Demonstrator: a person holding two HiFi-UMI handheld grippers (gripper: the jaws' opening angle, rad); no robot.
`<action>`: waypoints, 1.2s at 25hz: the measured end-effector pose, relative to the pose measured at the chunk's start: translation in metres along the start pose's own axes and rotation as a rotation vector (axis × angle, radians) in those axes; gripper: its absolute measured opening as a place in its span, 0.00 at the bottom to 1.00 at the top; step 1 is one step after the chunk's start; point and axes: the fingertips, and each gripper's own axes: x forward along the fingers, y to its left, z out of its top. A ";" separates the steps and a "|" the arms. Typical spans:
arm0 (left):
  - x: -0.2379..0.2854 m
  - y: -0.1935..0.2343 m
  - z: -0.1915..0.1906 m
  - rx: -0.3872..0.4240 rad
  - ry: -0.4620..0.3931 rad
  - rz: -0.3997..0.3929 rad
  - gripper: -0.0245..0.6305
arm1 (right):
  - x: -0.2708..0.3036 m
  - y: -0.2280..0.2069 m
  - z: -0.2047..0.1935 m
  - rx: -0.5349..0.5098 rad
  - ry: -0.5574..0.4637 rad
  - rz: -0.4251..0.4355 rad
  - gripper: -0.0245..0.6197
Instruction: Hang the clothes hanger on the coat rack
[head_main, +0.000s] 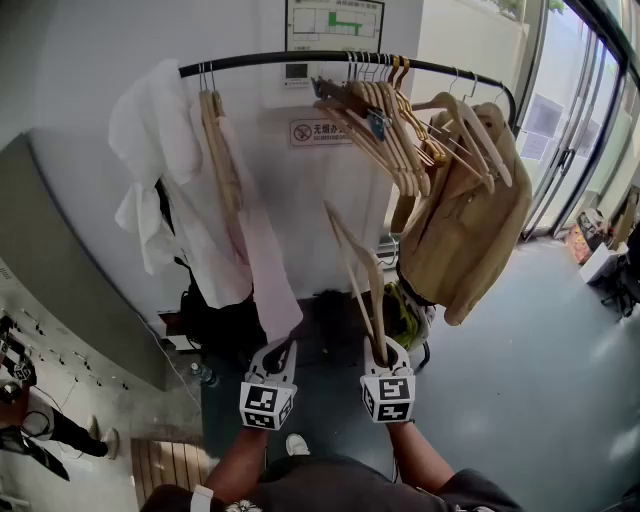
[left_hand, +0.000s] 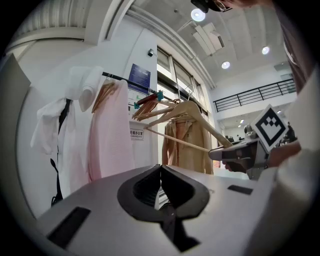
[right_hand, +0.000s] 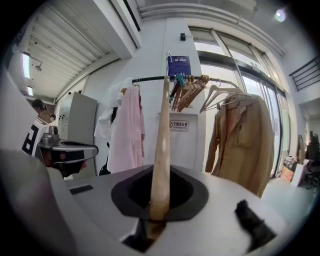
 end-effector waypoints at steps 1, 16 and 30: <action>0.001 0.011 0.001 -0.037 -0.005 -0.002 0.05 | 0.010 0.005 0.003 0.001 0.008 0.008 0.11; 0.012 0.092 0.007 -0.041 -0.009 0.105 0.05 | 0.126 0.033 0.084 -0.045 -0.014 0.122 0.11; 0.018 0.111 0.029 -0.029 -0.031 0.210 0.05 | 0.204 0.032 0.239 -0.082 -0.084 0.222 0.11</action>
